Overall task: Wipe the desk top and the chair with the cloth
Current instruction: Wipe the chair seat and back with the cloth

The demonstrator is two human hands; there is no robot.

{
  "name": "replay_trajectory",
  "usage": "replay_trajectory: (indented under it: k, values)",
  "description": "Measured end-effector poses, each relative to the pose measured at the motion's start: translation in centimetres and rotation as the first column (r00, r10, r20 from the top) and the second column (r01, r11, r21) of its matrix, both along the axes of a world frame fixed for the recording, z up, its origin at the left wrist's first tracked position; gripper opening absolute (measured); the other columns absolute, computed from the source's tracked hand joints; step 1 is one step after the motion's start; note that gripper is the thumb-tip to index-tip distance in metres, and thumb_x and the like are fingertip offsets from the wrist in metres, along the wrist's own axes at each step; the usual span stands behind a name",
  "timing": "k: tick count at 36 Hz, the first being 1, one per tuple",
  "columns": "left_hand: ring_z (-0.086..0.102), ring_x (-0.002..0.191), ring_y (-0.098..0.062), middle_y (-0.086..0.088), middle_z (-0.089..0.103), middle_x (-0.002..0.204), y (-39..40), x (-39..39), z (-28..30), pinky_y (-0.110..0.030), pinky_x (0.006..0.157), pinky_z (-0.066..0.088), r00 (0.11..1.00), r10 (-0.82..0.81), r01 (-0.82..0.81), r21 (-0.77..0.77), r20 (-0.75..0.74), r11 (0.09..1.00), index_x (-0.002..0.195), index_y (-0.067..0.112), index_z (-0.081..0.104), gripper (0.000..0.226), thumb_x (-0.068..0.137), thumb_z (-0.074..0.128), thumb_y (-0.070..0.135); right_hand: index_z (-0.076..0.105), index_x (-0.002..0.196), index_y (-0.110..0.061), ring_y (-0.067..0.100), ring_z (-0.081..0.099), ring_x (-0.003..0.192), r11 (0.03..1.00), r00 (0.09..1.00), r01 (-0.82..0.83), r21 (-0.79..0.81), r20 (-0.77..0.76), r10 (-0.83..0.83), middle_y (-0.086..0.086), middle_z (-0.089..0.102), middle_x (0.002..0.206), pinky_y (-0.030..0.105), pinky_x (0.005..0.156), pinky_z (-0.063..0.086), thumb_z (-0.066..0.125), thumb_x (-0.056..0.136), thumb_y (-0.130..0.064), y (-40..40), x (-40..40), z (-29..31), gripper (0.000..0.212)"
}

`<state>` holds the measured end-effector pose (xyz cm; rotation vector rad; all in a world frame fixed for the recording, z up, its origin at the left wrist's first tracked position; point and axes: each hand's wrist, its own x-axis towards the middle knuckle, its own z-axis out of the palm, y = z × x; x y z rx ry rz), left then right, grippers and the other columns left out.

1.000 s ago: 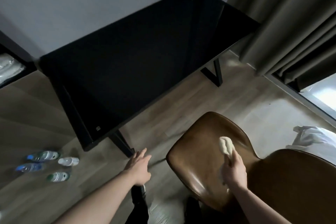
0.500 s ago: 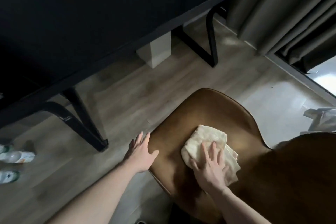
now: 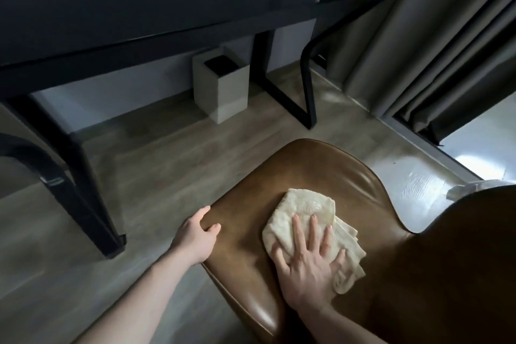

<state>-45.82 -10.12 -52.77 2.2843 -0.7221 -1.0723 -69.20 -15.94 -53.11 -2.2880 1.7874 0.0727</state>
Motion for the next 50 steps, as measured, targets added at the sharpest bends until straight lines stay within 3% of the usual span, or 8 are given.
replay_trajectory:
  k: [6,12,19,24,29,36,43,50]
  values:
    - [0.056,0.126,-0.028,-0.007,0.053,0.148,2.2,-2.0,0.4,-0.030,0.101,0.045,0.998,0.055,-0.056,0.021,0.023,0.998,0.150,0.029,0.045,0.057,0.097,0.063,0.033,-0.011,0.155,-0.051,0.029,-0.018,0.154,0.981,0.980,-0.195,0.013,-0.023,0.196,-0.007,-0.015,0.169,0.063,0.117,-0.005,0.008,0.084,-0.079,-0.3,-1.4,1.2,0.079]
    - [0.066,0.105,-0.028,-0.006,0.061,0.137,5.7,-5.3,-0.1,-0.030,0.088,0.052,0.992,0.118,-0.119,0.022,0.039,0.993,0.147,0.028,0.047,0.056,0.095,0.064,0.035,-0.011,0.155,-0.050,0.028,-0.021,0.153,0.904,0.903,-0.428,0.002,-0.034,0.427,-0.008,-0.019,0.167,0.063,0.117,-0.011,0.015,0.091,-0.081,-1.6,-3.3,1.5,0.076]
    - [0.061,0.110,-0.027,-0.004,0.044,0.143,7.6,-9.3,1.0,-0.039,0.094,0.054,0.996,0.069,-0.077,0.159,0.051,0.984,0.147,0.027,0.033,0.056,0.097,0.050,0.043,0.000,0.155,-0.053,0.022,-0.018,0.154,0.839,0.839,-0.544,-0.018,-0.038,0.543,-0.013,-0.011,0.168,0.060,0.119,-0.004,-0.002,0.077,-0.090,-2.6,-5.5,2.0,0.087]
    - [0.041,0.134,-0.032,-0.001,0.030,0.158,5.9,-11.7,1.8,-0.044,0.108,0.038,0.965,-0.076,0.006,0.270,0.249,0.963,0.153,0.024,0.022,0.068,0.097,0.033,0.062,0.004,0.156,-0.054,0.019,-0.016,0.155,0.849,0.850,-0.526,-0.056,-0.015,0.526,-0.014,-0.006,0.169,0.060,0.120,0.000,0.010,0.082,-0.091,-5.3,-5.1,1.9,0.082]
    - [0.036,0.140,-0.032,0.005,0.013,0.168,4.5,-11.4,0.4,-0.044,0.109,0.036,0.950,-0.156,0.073,0.294,0.270,0.953,0.161,0.032,0.001,0.077,0.097,0.023,0.069,0.003,0.157,-0.051,0.022,-0.024,0.152,0.910,0.908,-0.414,0.018,0.079,0.411,-0.012,-0.010,0.168,0.066,0.117,-0.010,0.023,0.084,-0.088,-9.6,-2.1,1.5,0.084]
    - [0.034,0.143,-0.033,0.003,0.015,0.168,3.7,-11.1,0.4,-0.043,0.109,0.035,0.949,-0.175,0.083,0.326,0.263,0.942,0.161,0.035,0.000,0.074,0.099,0.022,0.068,0.001,0.157,-0.049,0.024,-0.023,0.153,0.924,0.925,-0.380,0.046,0.049,0.378,-0.010,-0.010,0.169,0.066,0.117,-0.012,0.018,0.084,-0.088,-10.3,-1.3,1.9,0.084]
    - [0.032,0.144,-0.034,0.001,0.018,0.167,3.8,-11.5,1.4,-0.047,0.112,0.033,0.955,-0.144,0.051,0.334,0.260,0.941,0.161,0.035,0.004,0.067,0.102,0.018,0.062,-0.002,0.156,-0.051,0.026,-0.010,0.156,0.938,0.939,-0.341,0.064,-0.029,0.343,-0.010,-0.007,0.169,0.061,0.119,0.002,0.011,0.086,-0.086,-4.7,-3.4,2.8,0.080]
    - [0.035,0.145,-0.036,-0.008,0.023,0.165,5.0,-12.5,1.9,-0.045,0.116,0.028,0.978,-0.076,0.007,0.331,0.197,0.944,0.161,0.036,0.004,0.064,0.103,0.020,0.058,-0.002,0.158,-0.046,0.029,-0.023,0.152,0.924,0.952,-0.305,0.230,0.082,0.294,-0.005,-0.018,0.168,0.066,0.118,-0.007,0.028,0.091,-0.079,3.4,-6.7,3.1,0.081]
